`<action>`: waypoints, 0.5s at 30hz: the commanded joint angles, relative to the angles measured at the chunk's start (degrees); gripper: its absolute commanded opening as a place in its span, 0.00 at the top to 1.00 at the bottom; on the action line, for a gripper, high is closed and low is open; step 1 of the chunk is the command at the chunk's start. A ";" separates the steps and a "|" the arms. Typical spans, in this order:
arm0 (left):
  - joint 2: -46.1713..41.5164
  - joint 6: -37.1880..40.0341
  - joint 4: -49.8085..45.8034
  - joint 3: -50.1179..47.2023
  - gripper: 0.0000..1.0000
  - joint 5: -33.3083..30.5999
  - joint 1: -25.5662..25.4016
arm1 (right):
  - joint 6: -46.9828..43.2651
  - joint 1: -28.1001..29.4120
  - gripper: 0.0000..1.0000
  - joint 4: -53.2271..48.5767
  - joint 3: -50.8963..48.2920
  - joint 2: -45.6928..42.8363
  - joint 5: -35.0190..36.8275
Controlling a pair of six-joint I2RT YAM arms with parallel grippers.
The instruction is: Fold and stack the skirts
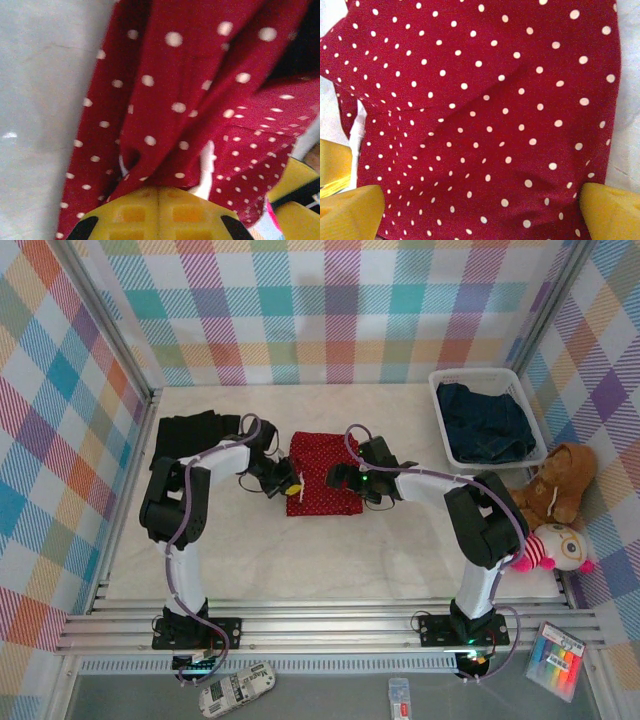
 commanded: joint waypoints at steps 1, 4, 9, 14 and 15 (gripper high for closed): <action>1.22 1.10 -2.94 -0.06 1.00 -2.41 -0.22 | 0.65 0.19 0.01 -0.50 0.79 0.83 -0.69; 1.79 1.23 -2.02 -0.17 1.00 -0.57 -0.71 | 0.76 0.18 0.01 -0.51 0.79 1.02 -0.89; 2.40 1.29 -1.17 1.66 1.00 1.30 -2.62 | 1.43 0.22 0.01 0.80 0.58 1.53 -1.91; 2.97 0.69 -2.27 2.68 1.00 -0.63 -2.47 | 3.05 0.26 0.00 5.25 -0.08 2.21 -5.14; 2.42 0.89 -2.69 2.40 1.00 -1.71 -2.12 | 3.15 0.22 0.00 5.74 -0.32 1.92 -5.32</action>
